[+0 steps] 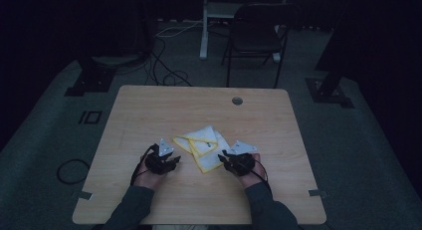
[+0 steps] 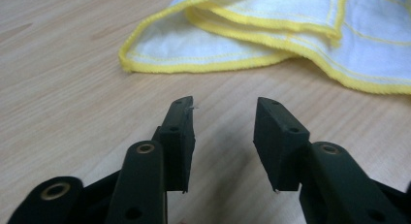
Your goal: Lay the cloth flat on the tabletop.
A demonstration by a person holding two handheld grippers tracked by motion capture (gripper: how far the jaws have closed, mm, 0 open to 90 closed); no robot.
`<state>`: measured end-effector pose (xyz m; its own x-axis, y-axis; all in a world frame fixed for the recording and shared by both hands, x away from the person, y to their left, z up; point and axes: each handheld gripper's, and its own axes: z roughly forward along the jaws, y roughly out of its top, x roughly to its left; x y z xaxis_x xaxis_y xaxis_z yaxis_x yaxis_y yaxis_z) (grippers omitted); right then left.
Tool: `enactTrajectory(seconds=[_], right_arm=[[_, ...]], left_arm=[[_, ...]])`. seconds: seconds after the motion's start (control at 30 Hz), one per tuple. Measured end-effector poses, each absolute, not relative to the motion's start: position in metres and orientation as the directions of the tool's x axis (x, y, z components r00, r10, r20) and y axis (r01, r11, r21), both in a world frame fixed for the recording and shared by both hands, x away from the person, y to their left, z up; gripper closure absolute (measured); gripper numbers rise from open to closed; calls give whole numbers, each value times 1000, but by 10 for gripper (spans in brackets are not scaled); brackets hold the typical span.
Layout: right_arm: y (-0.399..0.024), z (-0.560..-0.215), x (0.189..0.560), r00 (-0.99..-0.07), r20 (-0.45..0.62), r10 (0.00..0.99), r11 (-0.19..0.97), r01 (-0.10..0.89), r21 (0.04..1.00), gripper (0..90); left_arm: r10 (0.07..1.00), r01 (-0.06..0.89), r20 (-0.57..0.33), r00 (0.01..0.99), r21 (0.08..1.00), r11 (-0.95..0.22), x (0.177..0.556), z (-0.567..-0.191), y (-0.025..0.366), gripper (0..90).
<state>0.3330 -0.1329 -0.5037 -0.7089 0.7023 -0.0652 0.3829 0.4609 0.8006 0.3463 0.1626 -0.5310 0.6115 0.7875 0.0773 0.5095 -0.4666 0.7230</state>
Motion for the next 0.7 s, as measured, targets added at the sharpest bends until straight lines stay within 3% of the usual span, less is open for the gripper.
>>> enactTrajectory(seconds=[0.2, 0.7], right_arm=[[-117, -506, 340, -726, -67, 685, 477, 377, 794, 772], [-84, -518, 356, -744, -42, 667, 479, 385, 788, 672]], left_arm=[[788, 510, 59, 613, 732, -452, 355, -530, 158, 656], [780, 503, 52, 623, 738, -450, 372, -532, 142, 698]])
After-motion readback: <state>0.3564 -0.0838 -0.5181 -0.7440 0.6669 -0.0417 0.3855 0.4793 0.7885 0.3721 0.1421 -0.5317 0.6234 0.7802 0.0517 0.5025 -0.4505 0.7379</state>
